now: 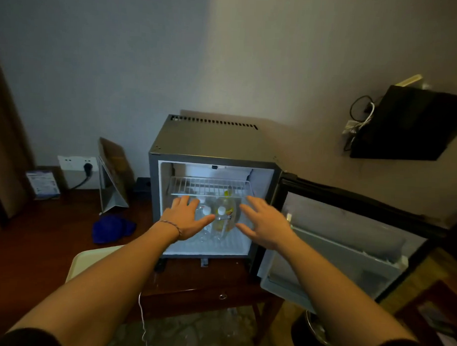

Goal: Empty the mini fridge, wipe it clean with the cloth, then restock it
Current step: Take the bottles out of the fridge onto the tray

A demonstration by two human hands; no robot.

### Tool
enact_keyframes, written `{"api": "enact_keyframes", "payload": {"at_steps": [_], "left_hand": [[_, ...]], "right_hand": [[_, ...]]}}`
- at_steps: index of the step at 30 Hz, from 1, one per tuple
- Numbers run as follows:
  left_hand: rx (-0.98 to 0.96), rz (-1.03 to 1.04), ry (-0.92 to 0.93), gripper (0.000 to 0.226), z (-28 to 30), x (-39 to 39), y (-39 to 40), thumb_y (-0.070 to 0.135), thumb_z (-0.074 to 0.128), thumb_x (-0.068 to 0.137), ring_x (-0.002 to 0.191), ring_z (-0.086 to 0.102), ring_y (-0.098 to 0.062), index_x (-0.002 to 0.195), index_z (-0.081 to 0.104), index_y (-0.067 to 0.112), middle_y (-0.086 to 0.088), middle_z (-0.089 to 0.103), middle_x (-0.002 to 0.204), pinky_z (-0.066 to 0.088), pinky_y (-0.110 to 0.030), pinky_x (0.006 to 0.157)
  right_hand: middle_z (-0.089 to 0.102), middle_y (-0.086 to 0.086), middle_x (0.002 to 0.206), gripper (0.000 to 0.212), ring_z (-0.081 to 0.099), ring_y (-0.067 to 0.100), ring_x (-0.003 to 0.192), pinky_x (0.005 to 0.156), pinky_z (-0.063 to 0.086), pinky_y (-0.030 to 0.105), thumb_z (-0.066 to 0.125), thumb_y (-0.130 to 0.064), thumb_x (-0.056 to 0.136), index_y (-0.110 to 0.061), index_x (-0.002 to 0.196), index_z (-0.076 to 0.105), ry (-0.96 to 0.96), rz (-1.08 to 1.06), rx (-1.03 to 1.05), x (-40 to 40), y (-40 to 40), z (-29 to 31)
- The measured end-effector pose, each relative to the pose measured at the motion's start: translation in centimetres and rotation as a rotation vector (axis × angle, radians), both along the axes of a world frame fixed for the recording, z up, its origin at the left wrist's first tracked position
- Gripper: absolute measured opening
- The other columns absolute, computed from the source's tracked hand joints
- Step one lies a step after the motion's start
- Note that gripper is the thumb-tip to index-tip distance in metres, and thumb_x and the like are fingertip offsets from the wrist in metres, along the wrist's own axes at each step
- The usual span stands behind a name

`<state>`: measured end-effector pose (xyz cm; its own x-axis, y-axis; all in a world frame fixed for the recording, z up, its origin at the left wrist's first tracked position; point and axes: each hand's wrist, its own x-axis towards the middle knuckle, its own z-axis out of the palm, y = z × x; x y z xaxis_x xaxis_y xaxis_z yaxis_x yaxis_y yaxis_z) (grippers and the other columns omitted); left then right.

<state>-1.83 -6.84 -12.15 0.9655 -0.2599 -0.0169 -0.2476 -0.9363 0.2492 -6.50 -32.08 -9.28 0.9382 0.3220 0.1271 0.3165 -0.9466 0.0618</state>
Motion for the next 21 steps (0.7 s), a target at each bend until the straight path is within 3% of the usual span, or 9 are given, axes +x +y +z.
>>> {"api": "enact_keyframes", "payload": {"at_steps": [3, 8, 10, 11, 13, 16, 21], "left_hand": [[0.031, 0.006, 0.036, 0.089, -1.7, 1.8, 0.2, 0.081, 0.032, 0.086, 0.149, 0.013, -0.032, 0.156, 0.022, 0.027, -0.007, 0.012, 0.164, 0.028, -0.055, 0.116], [0.1, 0.106, 0.112, 0.087, -4.5, 4.7, 1.9, 0.078, 0.035, 0.089, 0.144, 0.024, -0.034, 0.156, 0.023, 0.023, -0.012, 0.025, 0.157, 0.036, -0.05, 0.112], [0.108, 0.139, 0.161, 0.087, -5.6, 6.3, 2.4, 0.079, 0.033, 0.088, 0.141, 0.03, -0.037, 0.155, 0.026, 0.023, -0.014, 0.033, 0.154, 0.039, -0.05, 0.11], [0.094, 0.14, 0.177, 0.087, -6.0, 7.1, 2.5, 0.081, 0.031, 0.086, 0.139, 0.034, -0.036, 0.154, 0.026, 0.026, -0.013, 0.035, 0.153, 0.04, -0.05, 0.109], [0.058, 0.131, 0.204, 0.082, -6.6, 8.7, 2.3, 0.078, 0.032, 0.088, 0.138, 0.039, -0.035, 0.155, 0.023, 0.031, -0.012, 0.034, 0.157, 0.04, -0.049, 0.11], [0.036, 0.131, 0.234, 0.075, -7.6, 11.0, 1.5, 0.065, 0.04, 0.096, 0.151, 0.013, -0.034, 0.158, 0.016, 0.031, -0.006, 0.008, 0.166, 0.02, -0.05, 0.121], [-0.02, 0.121, 0.285, 0.077, -10.1, 13.2, 0.2, 0.067, 0.048, 0.091, 0.151, 0.009, -0.034, 0.156, 0.02, 0.036, -0.001, 0.004, 0.167, 0.019, -0.053, 0.121]], "right_hand": [[0.032, 0.007, 0.154, 0.066, 0.038, 0.028, 0.137, 0.103, 0.045, 0.043, 0.04, -0.06, 0.1, -0.016, 0.15, 0.035, 0.132, -0.065, 0.081, 2.7, 2.0, -4.0], [0.037, 0.009, 0.148, 0.065, 0.045, 0.03, 0.126, 0.097, 0.047, 0.043, 0.042, -0.058, 0.101, -0.012, 0.146, 0.037, 0.303, -0.105, 0.125, 8.3, 4.5, -8.5], [0.048, 0.009, 0.132, 0.056, 0.052, 0.03, 0.113, 0.091, 0.049, 0.041, 0.043, -0.057, 0.101, -0.012, 0.134, 0.045, 0.351, -0.123, 0.136, 10.7, 5.4, -9.4], [0.049, 0.008, 0.128, 0.054, 0.052, 0.03, 0.112, 0.092, 0.049, 0.041, 0.044, -0.056, 0.101, -0.013, 0.132, 0.046, 0.361, -0.124, 0.161, 12.0, 5.7, -9.9], [0.039, 0.008, 0.146, 0.061, 0.043, 0.031, 0.129, 0.103, 0.044, 0.043, 0.044, -0.055, 0.101, -0.014, 0.145, 0.038, 0.366, -0.108, 0.2, 14.5, 6.3, -10.5], [0.024, 0.006, 0.16, 0.067, 0.031, 0.03, 0.142, 0.11, 0.038, 0.045, 0.043, -0.053, 0.102, -0.016, 0.154, 0.026, 0.402, -0.077, 0.213, 17.5, 6.9, -11.6], [0.032, 0.007, 0.153, 0.062, 0.04, 0.03, 0.134, 0.103, 0.043, 0.047, 0.05, -0.048, 0.1, -0.016, 0.15, 0.032, 0.404, -0.001, 0.252, 19.6, 7.4, -14.3]]}}
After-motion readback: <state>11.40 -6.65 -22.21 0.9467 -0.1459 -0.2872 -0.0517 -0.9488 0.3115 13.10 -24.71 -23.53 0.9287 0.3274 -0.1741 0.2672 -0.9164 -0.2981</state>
